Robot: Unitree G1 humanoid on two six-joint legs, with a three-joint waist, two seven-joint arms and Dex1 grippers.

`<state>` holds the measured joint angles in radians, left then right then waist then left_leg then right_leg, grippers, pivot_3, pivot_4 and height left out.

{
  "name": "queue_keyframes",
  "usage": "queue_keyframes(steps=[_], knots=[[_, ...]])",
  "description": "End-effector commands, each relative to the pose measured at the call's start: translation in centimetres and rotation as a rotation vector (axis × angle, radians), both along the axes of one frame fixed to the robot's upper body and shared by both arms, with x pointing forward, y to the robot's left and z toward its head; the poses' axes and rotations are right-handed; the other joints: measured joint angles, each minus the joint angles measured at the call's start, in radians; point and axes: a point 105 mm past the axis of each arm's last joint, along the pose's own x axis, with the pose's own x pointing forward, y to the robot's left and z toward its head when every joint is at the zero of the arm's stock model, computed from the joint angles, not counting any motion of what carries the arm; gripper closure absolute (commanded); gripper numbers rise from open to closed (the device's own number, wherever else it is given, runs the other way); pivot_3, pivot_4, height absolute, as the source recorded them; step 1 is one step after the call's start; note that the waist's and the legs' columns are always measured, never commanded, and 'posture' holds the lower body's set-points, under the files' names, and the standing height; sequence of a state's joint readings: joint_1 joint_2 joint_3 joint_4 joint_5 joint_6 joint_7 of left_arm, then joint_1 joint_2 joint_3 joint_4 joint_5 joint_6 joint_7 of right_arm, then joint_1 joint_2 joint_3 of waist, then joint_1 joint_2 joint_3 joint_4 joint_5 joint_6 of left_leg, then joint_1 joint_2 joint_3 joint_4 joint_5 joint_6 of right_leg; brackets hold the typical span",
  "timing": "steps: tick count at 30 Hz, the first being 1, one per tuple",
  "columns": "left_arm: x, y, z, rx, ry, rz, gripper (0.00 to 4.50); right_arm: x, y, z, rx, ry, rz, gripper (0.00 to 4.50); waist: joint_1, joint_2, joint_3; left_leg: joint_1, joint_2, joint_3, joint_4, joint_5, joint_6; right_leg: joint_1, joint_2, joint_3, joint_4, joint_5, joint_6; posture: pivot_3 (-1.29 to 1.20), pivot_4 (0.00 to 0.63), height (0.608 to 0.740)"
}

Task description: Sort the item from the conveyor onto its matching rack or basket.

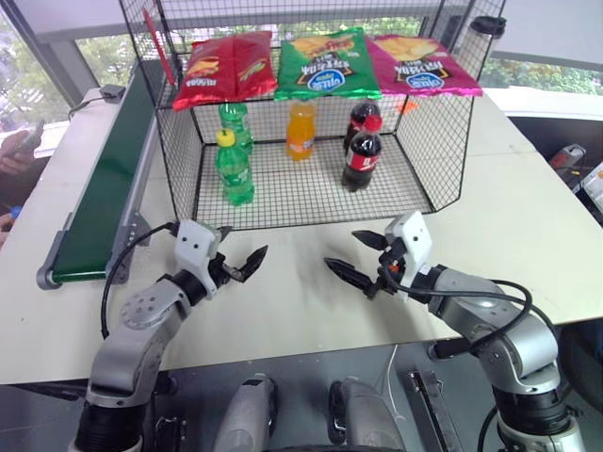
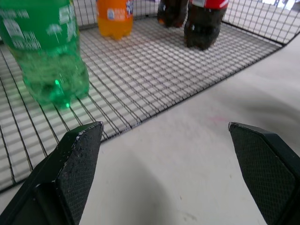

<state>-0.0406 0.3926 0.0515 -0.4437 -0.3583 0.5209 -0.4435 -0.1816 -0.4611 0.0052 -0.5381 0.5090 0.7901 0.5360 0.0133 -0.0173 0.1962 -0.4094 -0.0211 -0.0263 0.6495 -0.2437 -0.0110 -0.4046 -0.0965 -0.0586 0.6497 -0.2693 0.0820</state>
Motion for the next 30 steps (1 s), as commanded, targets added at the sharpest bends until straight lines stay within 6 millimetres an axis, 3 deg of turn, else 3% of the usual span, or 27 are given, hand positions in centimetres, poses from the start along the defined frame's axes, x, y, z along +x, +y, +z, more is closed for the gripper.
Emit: queue_keyframes(steps=[1,30], knots=[[-0.3,-0.2,1.3,0.012,-0.061,-0.013,0.0,-0.3,0.4,1.3,0.002,-0.055,0.029,0.01,0.0,0.0,0.0,0.0,0.0,0.0,0.0,0.0,0.0,0.0,0.0,0.0,0.0,0.0,0.0,0.0,0.15,0.739],[-0.2,0.2,0.7,0.037,-0.037,0.008,0.0,-0.8,0.0,-0.5,-0.045,-0.041,0.033,0.01,0.0,0.0,0.0,0.0,0.0,0.0,0.0,0.0,0.0,0.0,0.0,0.0,0.0,0.0,0.0,0.0,0.15,0.739]])
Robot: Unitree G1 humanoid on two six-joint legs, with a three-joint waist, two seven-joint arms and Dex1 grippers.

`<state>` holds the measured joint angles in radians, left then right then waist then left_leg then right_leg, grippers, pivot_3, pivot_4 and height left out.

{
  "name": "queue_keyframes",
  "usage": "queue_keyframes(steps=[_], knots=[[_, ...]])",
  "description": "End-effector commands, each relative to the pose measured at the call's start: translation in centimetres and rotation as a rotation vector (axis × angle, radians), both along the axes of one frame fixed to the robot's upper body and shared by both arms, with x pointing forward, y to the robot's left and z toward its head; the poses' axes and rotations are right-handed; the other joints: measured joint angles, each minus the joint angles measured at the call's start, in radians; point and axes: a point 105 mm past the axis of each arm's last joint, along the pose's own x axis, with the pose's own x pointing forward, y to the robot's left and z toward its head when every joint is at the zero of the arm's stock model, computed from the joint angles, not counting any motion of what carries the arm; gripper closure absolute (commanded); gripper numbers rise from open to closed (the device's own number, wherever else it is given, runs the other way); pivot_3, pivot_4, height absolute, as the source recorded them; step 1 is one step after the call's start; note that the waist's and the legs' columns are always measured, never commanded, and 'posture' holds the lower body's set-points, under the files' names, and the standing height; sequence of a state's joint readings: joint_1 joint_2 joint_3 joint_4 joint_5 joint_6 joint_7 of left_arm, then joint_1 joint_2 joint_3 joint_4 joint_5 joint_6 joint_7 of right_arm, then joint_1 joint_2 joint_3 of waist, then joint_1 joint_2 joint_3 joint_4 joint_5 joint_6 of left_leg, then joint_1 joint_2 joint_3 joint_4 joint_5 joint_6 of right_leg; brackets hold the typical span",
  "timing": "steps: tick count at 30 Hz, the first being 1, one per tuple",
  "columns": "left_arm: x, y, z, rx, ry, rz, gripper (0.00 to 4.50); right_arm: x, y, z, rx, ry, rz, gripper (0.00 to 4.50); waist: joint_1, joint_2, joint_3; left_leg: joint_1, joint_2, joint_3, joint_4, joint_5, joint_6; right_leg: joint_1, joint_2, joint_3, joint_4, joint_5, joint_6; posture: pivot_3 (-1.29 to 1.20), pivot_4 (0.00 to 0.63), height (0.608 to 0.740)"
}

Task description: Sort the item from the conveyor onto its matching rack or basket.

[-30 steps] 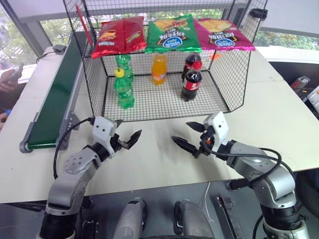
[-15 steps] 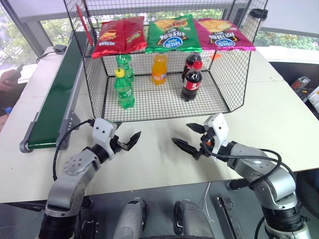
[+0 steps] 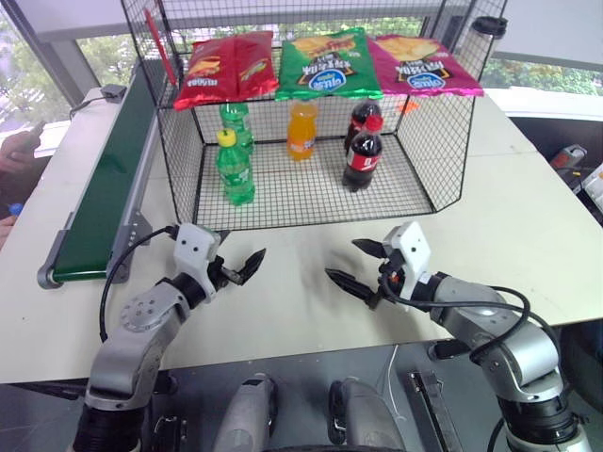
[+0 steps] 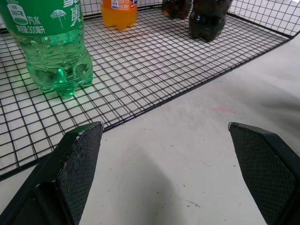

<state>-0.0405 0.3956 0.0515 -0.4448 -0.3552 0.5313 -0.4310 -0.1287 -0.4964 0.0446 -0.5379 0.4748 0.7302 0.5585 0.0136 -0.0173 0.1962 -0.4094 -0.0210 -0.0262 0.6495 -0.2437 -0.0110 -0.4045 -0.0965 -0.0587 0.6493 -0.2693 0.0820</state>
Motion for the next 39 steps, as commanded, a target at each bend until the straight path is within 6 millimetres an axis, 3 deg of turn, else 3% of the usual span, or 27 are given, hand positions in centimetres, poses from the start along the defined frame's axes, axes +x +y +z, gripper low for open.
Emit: queue_keyframes(steps=[1,39], knots=[[-0.28,0.11,0.79,0.032,-0.045,-0.006,0.0,0.04,0.12,0.88,0.004,-0.046,0.009,0.01,-0.001,0.0,0.0,0.0,0.0,0.0,0.0,0.0,0.0,0.0,0.0,0.0,0.0,0.0,0.0,0.0,0.15,0.739],[0.09,0.07,1.2,0.025,-0.057,0.002,0.0,0.44,0.08,0.95,0.014,-0.057,0.008,0.01,0.0,0.0,0.0,0.0,0.0,0.0,0.0,0.0,0.0,0.0,0.0,0.0,0.0,0.0,0.0,0.0,0.15,0.739]])
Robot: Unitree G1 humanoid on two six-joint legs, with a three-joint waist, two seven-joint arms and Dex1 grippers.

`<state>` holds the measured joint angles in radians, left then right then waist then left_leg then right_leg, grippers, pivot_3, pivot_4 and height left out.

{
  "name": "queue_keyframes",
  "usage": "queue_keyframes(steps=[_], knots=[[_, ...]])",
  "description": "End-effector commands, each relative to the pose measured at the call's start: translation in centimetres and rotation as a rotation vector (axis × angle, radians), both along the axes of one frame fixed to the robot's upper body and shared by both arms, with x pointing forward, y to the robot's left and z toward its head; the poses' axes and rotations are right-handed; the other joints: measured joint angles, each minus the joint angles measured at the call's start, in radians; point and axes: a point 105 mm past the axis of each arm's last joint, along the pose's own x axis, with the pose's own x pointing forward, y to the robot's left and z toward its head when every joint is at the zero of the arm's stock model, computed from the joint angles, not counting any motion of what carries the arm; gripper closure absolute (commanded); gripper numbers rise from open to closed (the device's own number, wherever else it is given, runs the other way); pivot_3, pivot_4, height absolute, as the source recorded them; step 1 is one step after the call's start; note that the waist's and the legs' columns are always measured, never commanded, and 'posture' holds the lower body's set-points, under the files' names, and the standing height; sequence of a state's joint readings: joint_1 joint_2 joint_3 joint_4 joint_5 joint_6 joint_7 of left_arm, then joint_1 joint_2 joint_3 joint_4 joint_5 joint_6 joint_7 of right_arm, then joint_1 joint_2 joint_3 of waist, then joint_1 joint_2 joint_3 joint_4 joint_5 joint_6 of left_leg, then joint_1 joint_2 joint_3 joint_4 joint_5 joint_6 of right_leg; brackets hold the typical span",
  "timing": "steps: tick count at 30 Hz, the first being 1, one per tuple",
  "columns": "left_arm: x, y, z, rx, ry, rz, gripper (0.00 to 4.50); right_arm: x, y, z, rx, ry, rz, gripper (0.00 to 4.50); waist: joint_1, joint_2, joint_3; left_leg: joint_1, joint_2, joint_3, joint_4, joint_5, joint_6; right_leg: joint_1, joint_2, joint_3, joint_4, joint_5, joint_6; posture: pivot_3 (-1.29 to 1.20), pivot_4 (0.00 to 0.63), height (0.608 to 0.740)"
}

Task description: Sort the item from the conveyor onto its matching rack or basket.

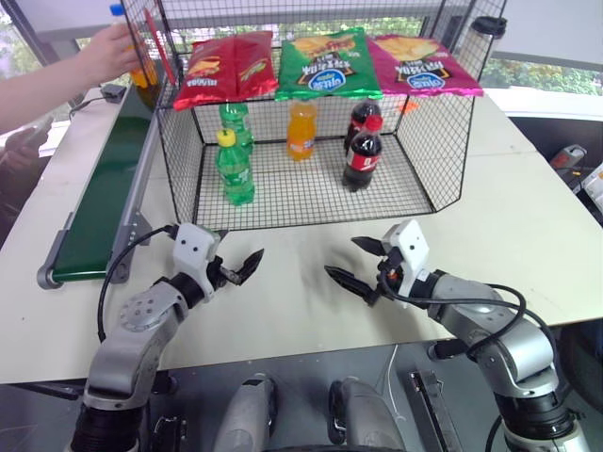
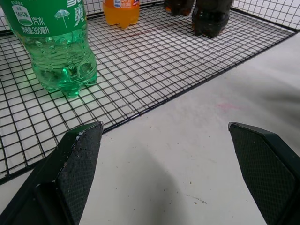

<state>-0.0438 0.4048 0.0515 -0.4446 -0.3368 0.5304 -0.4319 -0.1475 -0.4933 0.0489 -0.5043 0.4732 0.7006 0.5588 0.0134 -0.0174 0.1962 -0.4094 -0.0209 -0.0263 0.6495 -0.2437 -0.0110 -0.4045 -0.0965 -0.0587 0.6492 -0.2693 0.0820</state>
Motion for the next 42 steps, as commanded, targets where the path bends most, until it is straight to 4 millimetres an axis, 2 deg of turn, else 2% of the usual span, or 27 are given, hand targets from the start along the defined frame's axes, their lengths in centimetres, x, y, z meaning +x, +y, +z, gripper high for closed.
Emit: queue_keyframes(steps=[1,19,24,30,36,42], knots=[[0.0,-0.1,1.2,0.0,-0.05,-0.005,0.0,-0.1,0.1,0.8,0.004,-0.042,0.013,0.01,0.0,0.0,0.0,0.0,0.0,0.0,0.0,0.0,0.0,0.0,0.0,0.0,0.0,0.0,0.0,0.0,0.15,0.739],[-0.2,0.2,1.6,-0.001,-0.059,0.021,0.0,-0.4,0.4,1.0,0.009,-0.04,0.041,0.01,0.0,0.0,0.0,0.0,0.0,0.0,0.0,0.0,0.0,0.0,0.0,0.0,0.0,0.0,0.0,0.0,0.15,0.739],[-0.7,0.4,2.2,-0.002,-0.074,0.048,0.0,-1.3,0.7,1.3,0.009,-0.041,0.103,0.01,0.0,0.0,0.0,0.0,0.0,0.0,0.0,0.0,0.0,0.0,0.0,0.0,0.0,0.0,0.0,0.0,0.15,0.739],[-1.3,1.7,2.7,-0.013,-0.078,0.132,0.0,-1.9,1.3,2.0,0.003,-0.05,0.163,0.01,0.0,0.0,0.0,0.0,0.0,0.0,0.0,0.0,0.0,0.0,0.0,0.0,0.0,0.0,0.0,0.0,0.15,0.739],[-2.1,3.3,2.4,-0.006,-0.054,0.197,0.0,-1.8,1.8,2.5,0.011,-0.06,0.185,0.01,0.0,0.0,0.0,0.0,0.0,0.0,0.0,0.0,0.0,0.0,0.0,0.0,0.0,0.0,0.0,0.0,0.15,0.739],[-2.5,3.5,2.3,-0.003,-0.049,0.204,0.0,-1.4,2.0,2.5,0.013,-0.058,0.197,0.01,0.001,0.0,0.0,0.0,0.0,0.0,0.0,0.0,0.0,0.0,0.0,0.0,-0.001,0.0,0.0,0.0,0.15,0.739]])
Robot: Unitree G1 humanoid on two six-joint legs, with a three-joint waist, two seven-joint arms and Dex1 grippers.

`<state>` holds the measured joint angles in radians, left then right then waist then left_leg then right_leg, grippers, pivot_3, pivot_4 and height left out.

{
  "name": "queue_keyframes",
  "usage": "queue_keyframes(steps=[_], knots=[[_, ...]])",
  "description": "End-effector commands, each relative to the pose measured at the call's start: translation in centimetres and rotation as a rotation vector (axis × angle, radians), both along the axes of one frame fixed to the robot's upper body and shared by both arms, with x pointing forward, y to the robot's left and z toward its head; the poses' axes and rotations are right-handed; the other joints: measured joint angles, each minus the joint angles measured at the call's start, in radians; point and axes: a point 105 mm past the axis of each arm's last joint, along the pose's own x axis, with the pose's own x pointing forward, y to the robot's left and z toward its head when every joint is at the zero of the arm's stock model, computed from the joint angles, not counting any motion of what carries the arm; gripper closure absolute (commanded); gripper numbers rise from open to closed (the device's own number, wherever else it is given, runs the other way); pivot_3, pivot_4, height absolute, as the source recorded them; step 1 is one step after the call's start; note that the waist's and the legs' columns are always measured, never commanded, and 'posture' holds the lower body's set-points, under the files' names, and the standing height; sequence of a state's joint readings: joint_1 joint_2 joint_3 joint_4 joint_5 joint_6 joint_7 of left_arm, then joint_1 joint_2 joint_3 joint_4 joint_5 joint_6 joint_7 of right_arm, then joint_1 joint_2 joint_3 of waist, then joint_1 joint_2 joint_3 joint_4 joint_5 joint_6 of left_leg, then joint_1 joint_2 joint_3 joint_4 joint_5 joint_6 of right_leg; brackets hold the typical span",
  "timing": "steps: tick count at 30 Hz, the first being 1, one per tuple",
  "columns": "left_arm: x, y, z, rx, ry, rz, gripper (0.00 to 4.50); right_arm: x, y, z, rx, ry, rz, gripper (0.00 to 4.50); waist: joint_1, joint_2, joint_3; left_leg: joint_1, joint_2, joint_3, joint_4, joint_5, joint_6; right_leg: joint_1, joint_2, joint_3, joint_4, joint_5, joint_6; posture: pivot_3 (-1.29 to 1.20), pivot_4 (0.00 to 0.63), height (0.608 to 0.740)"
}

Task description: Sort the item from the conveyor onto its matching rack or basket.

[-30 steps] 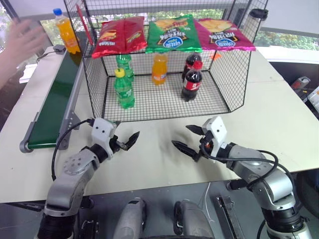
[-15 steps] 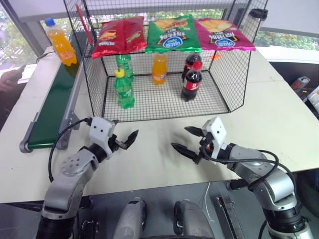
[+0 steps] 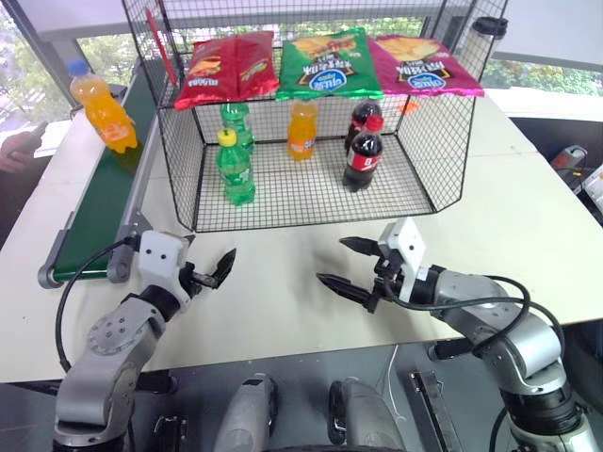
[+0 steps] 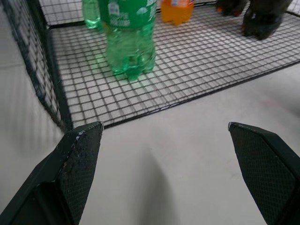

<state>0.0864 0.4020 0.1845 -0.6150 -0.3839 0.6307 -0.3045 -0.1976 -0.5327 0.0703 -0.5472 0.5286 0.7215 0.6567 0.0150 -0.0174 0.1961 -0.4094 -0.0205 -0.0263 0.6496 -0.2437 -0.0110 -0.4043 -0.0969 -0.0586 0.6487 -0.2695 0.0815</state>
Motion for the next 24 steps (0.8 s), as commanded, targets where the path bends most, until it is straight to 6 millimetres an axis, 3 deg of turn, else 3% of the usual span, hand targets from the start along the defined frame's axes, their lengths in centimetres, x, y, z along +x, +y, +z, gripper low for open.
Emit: queue_keyframes(steps=[1,7,11,18,24], knots=[[-0.5,0.2,1.5,0.007,-0.058,0.009,0.0,0.0,0.3,0.9,0.014,-0.032,0.027,0.01,-0.001,0.0,0.0,0.0,0.0,0.0,0.0,0.0,0.0,0.0,0.0,0.0,0.0,0.0,0.0,0.0,0.15,0.739],[-0.7,2.4,3.5,-0.013,-0.127,0.126,0.0,0.3,0.3,0.9,0.01,-0.03,0.028,0.01,-0.001,0.0,0.0,0.0,0.0,0.0,0.0,0.0,0.0,0.0,0.0,0.0,-0.001,0.0,0.0,0.0,0.15,0.739],[-1.6,6.4,4.8,-0.046,-0.154,0.286,0.0,0.3,0.4,0.9,0.016,-0.026,0.04,0.01,-0.003,0.0,0.0,0.0,0.0,0.0,0.0,0.0,0.0,0.0,0.0,0.0,-0.001,0.0,0.0,0.0,0.15,0.739],[-2.4,12.1,4.2,-0.03,-0.111,0.442,0.0,-0.2,1.0,2.0,0.043,-0.062,0.112,0.01,0.0,0.0,0.0,0.0,0.0,0.0,0.0,0.0,0.0,0.0,0.0,0.0,-0.001,0.0,0.0,0.0,0.15,0.739],[-1.5,13.9,4.1,-0.033,-0.102,0.478,0.0,-0.7,1.8,3.4,0.042,-0.14,0.177,0.01,-0.001,0.0,0.0,0.0,0.0,0.0,0.0,0.0,0.0,0.0,0.0,0.0,-0.001,0.0,-0.001,0.0,0.15,0.739]])
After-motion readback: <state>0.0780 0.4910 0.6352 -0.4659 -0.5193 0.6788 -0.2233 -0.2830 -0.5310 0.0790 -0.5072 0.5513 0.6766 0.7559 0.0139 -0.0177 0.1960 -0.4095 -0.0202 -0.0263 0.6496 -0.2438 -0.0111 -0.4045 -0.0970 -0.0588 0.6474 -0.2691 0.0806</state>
